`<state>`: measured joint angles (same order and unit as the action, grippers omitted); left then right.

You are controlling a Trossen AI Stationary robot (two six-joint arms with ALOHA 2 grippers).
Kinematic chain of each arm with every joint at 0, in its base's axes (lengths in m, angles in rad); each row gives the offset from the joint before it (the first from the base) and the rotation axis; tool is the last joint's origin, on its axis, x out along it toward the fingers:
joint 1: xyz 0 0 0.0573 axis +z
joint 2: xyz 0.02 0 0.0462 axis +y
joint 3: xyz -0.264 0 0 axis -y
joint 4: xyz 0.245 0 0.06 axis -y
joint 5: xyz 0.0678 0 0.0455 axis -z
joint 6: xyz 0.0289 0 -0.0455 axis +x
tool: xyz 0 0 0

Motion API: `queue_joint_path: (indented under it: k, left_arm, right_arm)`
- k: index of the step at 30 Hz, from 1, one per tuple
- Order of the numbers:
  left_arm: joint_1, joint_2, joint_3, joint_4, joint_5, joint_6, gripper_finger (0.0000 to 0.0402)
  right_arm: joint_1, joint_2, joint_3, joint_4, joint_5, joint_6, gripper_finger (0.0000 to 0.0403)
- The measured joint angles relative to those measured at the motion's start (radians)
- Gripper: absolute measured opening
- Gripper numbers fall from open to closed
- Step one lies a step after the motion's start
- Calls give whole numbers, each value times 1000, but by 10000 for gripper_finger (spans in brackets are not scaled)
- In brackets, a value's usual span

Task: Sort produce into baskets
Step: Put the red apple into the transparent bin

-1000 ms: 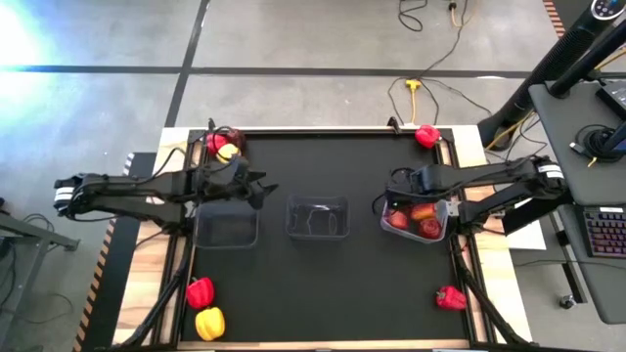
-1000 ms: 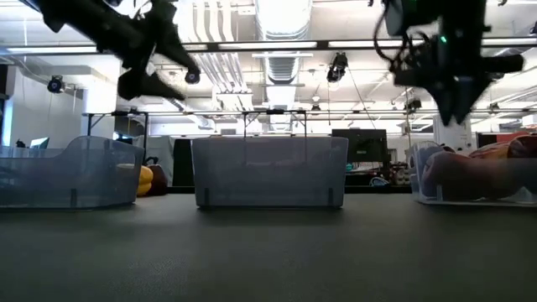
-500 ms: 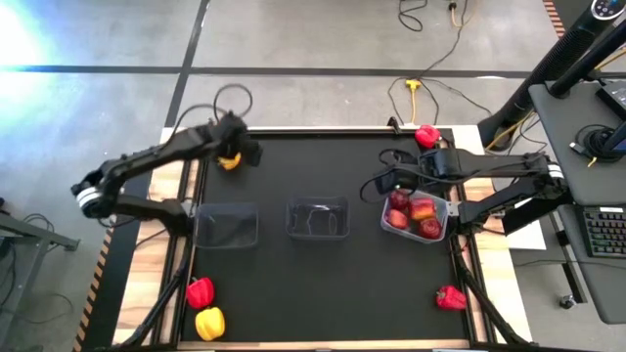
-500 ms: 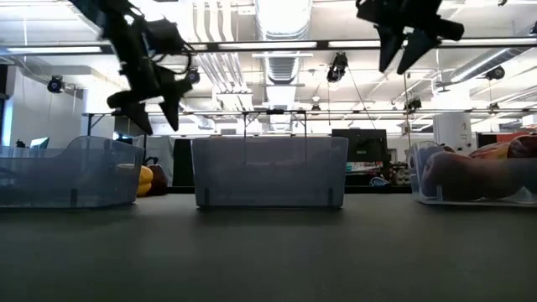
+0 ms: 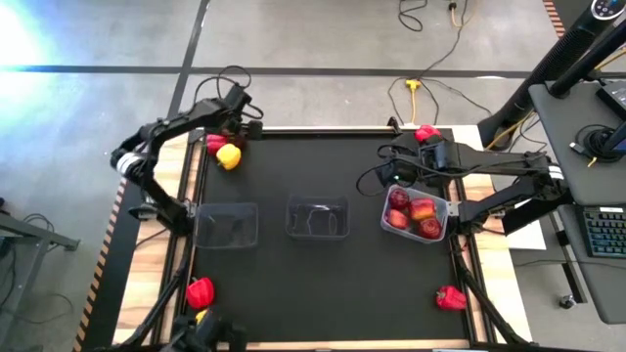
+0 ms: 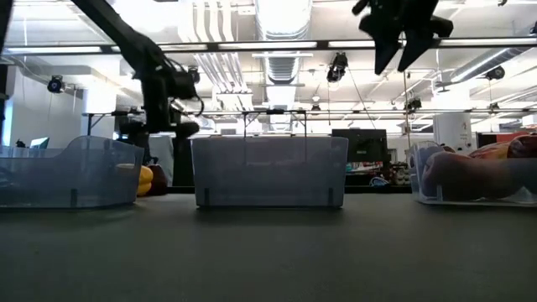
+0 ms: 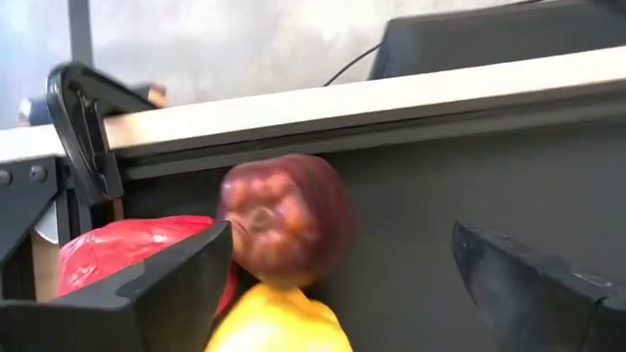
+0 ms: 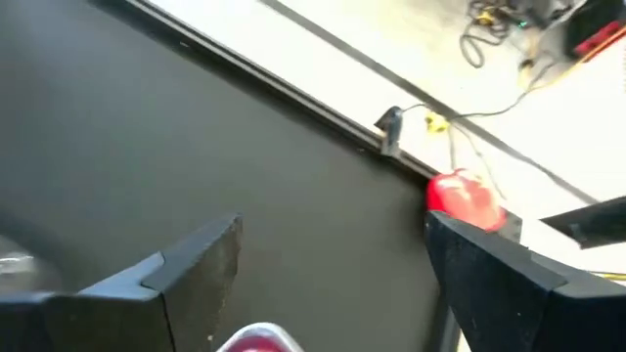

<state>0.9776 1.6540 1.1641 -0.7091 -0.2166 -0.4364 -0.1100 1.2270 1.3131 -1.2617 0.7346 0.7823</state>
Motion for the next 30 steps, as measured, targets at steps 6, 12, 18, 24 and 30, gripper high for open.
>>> queue_joint_path:
  k: [6,12,18,24,30]
  left_arm:
    - [47,143,93,-53,0,-13,383]
    - [70,230,120,-67,78,-31,362]
    - [53,236,104,-77,77,-39,317]
    - [3,216,90,-97,80,-41,253]
    - [-71,187,97,-96,119,-40,248]
  right_arm:
    - [-98,0,-37,50,0,-110,313]
    - [-155,-1,-59,50,1,-163,305]
    - [-194,-1,-67,114,1,-255,305]
    - [-219,-2,-58,241,2,-357,302]
    - [-217,-3,-58,264,-26,-390,292]
